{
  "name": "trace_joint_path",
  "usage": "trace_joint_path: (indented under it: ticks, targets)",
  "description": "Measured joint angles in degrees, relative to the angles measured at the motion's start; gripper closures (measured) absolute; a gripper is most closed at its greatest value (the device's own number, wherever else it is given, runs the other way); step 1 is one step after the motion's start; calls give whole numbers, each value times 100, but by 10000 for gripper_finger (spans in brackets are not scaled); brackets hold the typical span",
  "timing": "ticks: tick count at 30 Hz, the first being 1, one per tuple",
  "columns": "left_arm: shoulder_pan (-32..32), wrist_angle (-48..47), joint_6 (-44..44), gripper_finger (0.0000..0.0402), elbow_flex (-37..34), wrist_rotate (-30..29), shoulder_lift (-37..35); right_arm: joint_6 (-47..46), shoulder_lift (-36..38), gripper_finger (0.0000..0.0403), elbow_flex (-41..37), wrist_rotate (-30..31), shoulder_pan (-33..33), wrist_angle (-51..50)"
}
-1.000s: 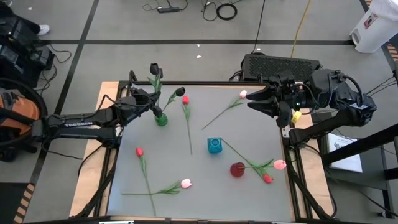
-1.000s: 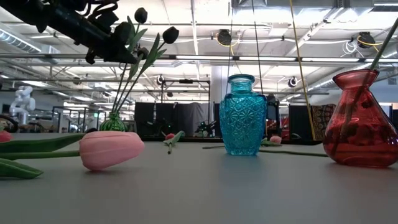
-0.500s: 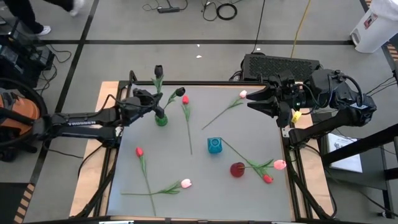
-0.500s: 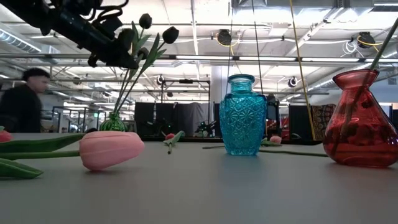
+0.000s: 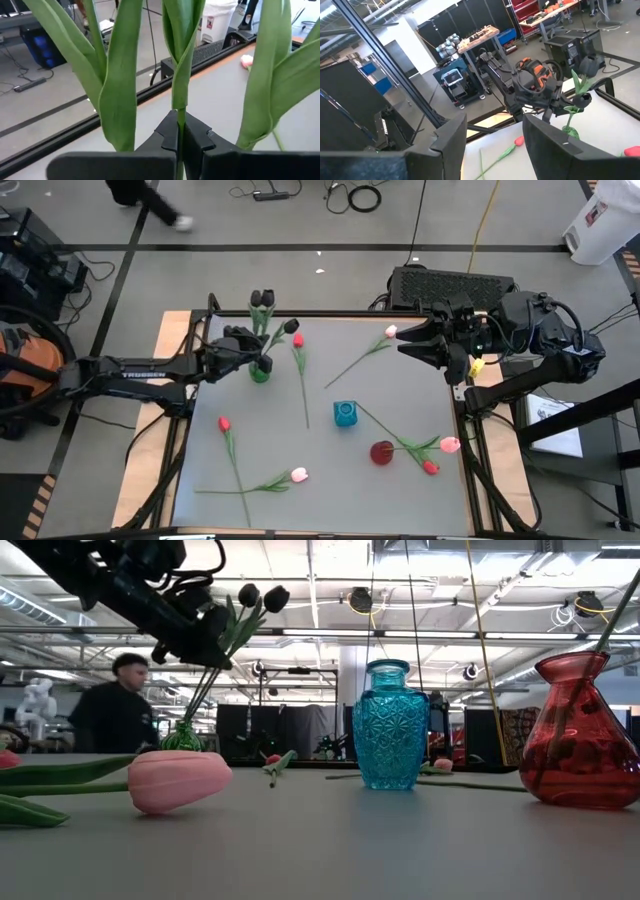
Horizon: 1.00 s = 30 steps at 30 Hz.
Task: Sort flowers into vase by color
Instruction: Put the black tulip into the green vase
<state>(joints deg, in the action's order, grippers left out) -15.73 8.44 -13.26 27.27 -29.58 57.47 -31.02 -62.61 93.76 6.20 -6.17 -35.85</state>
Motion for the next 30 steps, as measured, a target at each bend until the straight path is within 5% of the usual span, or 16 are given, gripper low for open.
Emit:
trace_joint_path:
  ticks: [12, 30]
  targets:
    - [0, -189, 0, 391, 4, 305, -30, 62, 2, 218, 0, 0, 4, -47]
    - [354, -2080, -17, 382, 142, 582, -975, 376, 2, 218, 0, 2, 8, -137]
